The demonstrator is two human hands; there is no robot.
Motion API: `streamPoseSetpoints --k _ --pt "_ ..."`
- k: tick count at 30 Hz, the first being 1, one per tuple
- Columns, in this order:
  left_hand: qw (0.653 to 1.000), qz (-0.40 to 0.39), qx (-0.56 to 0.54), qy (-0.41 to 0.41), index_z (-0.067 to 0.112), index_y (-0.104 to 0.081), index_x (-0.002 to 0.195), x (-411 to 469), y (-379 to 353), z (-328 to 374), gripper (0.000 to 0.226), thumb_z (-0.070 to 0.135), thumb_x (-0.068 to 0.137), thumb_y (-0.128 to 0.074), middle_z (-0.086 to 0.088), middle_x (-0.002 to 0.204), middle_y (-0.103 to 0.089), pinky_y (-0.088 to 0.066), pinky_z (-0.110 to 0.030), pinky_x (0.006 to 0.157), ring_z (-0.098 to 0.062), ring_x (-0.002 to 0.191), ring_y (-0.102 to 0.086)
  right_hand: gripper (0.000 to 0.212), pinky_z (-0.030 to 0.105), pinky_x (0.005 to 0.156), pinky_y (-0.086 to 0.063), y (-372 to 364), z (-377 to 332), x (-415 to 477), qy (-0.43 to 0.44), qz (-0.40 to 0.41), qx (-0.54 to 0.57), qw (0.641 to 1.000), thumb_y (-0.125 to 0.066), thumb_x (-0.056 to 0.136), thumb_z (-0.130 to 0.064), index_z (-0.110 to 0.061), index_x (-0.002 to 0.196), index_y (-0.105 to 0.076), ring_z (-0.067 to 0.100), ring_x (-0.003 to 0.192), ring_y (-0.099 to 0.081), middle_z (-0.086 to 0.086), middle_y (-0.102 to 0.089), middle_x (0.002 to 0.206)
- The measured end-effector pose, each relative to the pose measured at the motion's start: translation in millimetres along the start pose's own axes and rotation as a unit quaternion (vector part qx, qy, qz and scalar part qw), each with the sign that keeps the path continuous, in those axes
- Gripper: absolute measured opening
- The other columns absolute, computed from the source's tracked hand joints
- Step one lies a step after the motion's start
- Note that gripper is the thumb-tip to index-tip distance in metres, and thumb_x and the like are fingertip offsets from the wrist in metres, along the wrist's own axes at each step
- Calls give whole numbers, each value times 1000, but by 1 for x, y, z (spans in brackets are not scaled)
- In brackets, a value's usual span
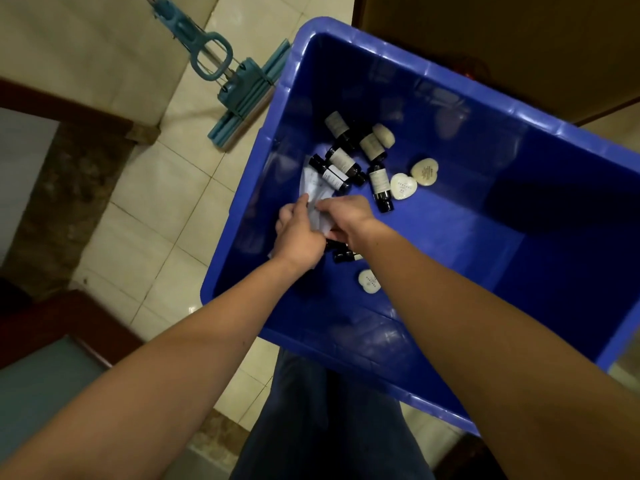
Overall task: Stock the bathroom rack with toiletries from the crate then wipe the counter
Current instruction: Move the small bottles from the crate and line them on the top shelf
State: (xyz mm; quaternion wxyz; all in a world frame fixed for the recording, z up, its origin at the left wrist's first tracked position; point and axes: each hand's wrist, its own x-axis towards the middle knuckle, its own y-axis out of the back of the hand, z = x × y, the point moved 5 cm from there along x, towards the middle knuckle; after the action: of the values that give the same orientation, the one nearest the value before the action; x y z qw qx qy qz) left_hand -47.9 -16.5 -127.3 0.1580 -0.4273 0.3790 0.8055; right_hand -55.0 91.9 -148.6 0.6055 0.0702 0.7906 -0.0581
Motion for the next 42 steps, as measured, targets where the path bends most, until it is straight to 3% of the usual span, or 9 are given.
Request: streamPoseSetpoints --k 4,9,12,15,19,25,28,33,42 --pt "994 24 -105 22 24 -34 146 -7 3 4 56 13 91 -42 -5 142 -30 -32 -43 112 -24 131 -32 16 44 74 -61 4 4 0 -7 6 -17 1000 -67 87 -7 -13 79 -54 27 84 -69 13 -69 89" --pt "985 55 -161 37 19 -52 125 -15 9 7 30 22 95 -47 0 122 -37 -42 -35 102 -22 111 -51 17 38 62 -62 16 0 -17 3 10 -56 998 -66 85 -2 -13 81 -54 24 78 -69 11 -66 82" --pt "986 60 -146 47 13 -48 125 -21 13 12 33 25 95 -55 -8 130 -41 -44 -28 87 -16 93 -52 20 31 49 -58 25 0 -34 1 0 -53 999 -69 84 -3 -15 86 -54 20 73 -67 8 -63 82" --pt "984 21 -156 80 8 -39 140 -31 13 19 53 30 95 -56 -10 137 -46 -44 -30 95 -22 113 -54 20 33 55 -61 35 -2 -52 0 -10 -50 999 -71 85 -5 -13 95 -57 20 75 -67 8 -65 87" --pt "974 -26 -210 87 6 -53 128 -53 13 38 41 28 94 -59 -11 119 -64 -52 -37 92 -26 108 -63 18 31 56 -60 51 -9 -80 7 -20 -51 998 -71 86 -5 -11 97 -59 21 82 -70 11 -69 96" --pt "973 -23 -224 42 8 -51 123 -86 25 75 36 19 91 -64 -5 109 -63 -52 -25 65 -18 92 -64 22 27 53 -58 79 -24 -129 32 -41 -7 999 -71 84 0 -13 97 -59 16 78 -70 6 -70 93" --pt "970 -22 -240 30 13 -48 114 -102 29 89 30 17 90 -65 2 96 -59 -48 -23 61 -10 80 -61 23 30 63 -60 98 -28 -151 54 -45 8 997 -68 84 3 -12 100 -62 20 90 -71 9 -71 102" --pt "971 -36 -238 2 13 -50 116 -129 31 111 28 13 92 -63 6 90 -58 -44 -20 51 -7 75 -59 24 28 61 -60 127 -33 -185 99 -1 13 995 -66 85 4 -14 100 -65 20 96 -67 8 -68 106" --pt "982 -96 -132 -95 9 -55 124 -179 36 147 35 16 91 -63 -6 115 -64 -49 -28 73 -19 98 -62 31 32 71 -57 157 -21 -252 159 84 104 978 -62 87 1 -12 115 -64 22 103 -62 7 -65 113"
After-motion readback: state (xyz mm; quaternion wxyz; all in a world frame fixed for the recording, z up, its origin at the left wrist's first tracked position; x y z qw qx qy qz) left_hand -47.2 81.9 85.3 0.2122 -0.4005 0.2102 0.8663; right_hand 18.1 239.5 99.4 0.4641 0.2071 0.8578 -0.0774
